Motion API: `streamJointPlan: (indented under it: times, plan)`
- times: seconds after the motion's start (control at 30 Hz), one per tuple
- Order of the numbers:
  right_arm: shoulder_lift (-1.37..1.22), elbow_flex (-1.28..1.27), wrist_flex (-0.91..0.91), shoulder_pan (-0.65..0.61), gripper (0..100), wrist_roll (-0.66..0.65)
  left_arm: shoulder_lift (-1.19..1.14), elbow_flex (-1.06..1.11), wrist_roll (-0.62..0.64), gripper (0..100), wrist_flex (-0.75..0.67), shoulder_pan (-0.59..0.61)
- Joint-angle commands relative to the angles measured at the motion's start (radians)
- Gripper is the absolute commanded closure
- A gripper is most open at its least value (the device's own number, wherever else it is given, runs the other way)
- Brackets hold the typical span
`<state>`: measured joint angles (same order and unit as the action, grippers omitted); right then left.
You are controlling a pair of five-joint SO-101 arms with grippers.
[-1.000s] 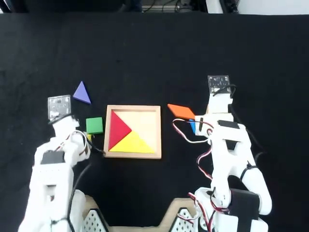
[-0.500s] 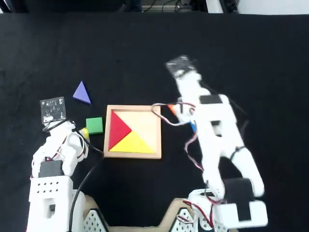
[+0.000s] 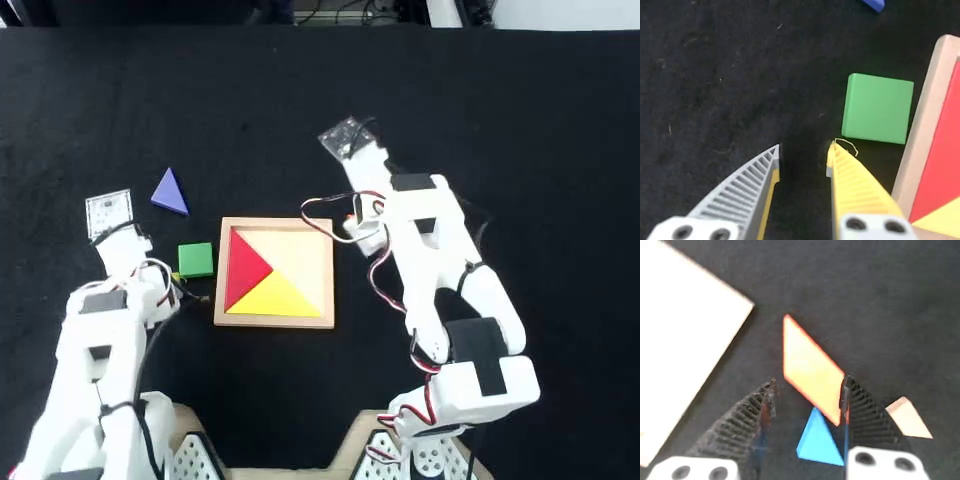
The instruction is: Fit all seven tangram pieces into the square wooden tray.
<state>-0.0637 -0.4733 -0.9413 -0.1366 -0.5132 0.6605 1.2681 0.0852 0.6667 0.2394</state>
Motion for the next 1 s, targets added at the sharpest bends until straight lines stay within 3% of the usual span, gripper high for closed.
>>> streamJointPlan:
  times: [0.0,0.57,0.97]
  plan:
    - [0.004,0.051,-0.077,-0.048,81.3,-0.121,-0.028,-0.073,0.003,84,-0.009,0.01]
    - [-0.005,0.056,-0.043,0.008,85.0,-0.431,-0.028,-0.071,0.0,84,-0.009,0.005]
    - [-0.033,0.101,-0.011,0.006,85.0,-0.486,-0.028,-0.071,0.005,84,-0.009,0.005]
